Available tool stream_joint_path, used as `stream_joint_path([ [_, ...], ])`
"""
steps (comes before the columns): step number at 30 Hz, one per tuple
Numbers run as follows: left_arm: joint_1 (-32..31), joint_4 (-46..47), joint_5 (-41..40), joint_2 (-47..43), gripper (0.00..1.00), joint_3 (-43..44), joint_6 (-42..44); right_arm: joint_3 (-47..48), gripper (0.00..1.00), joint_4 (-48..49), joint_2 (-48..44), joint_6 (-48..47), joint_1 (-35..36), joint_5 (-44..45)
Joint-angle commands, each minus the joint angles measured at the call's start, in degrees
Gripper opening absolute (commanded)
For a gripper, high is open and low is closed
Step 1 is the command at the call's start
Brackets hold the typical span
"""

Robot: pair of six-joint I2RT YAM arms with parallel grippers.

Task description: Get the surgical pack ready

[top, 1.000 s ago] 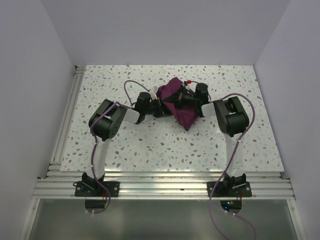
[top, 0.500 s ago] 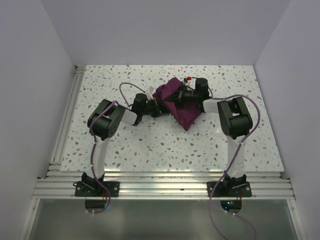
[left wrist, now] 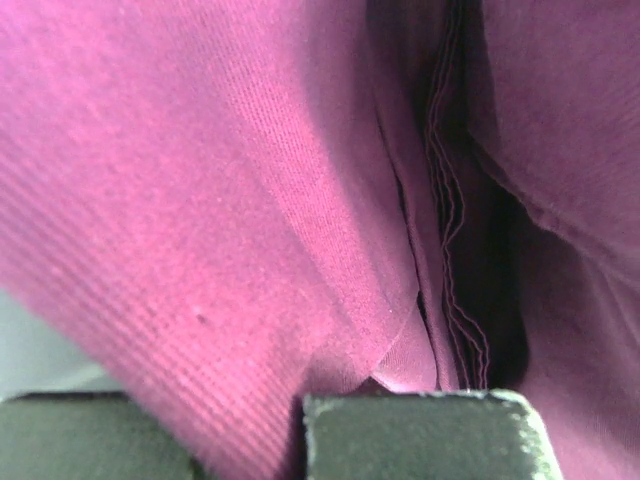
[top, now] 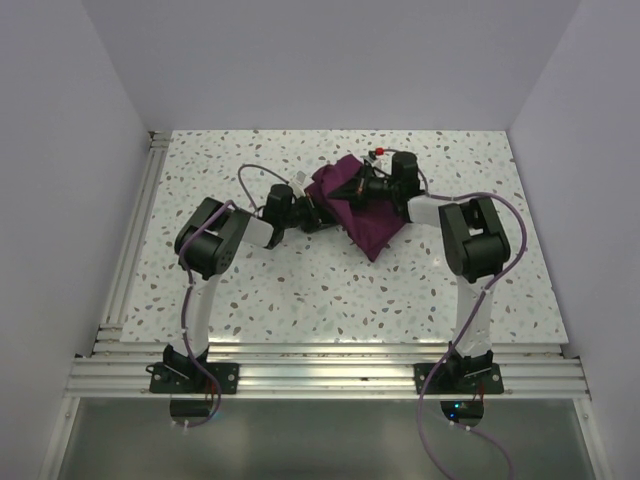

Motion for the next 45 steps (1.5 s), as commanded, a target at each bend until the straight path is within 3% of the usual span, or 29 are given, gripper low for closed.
stream_joint_path([
  [1, 0.6, 0.9, -1.5, 0.2, 0.01, 3.5, 1.7, 0.4, 0.00, -0.5, -3.2, 0.1, 3.5, -1.7],
  [17, 0.5, -2.5, -1.7, -0.2, 0.00, 6.8, 3.0, -0.3, 0.00, 0.8, 0.7, 0.9, 6.0, 0.3],
  [23, 0.5, -3.0, -2.2, -0.3, 0.00, 7.1, 3.4, -2.1, 0.00, 6.3, 4.0, 3.8, 6.8, 0.6],
  [36, -0.3, -3.8, -3.0, -1.5, 0.01, 6.8, 3.5, -1.1, 0.00, 4.9, 7.2, 1.4, 7.3, 0.8],
  [45, -0.5, -13.8, -14.9, -14.3, 0.26, -4.3, 8.0, 11.6, 0.12, -24.5, 3.0, -17.9, 5.9, 5.5],
])
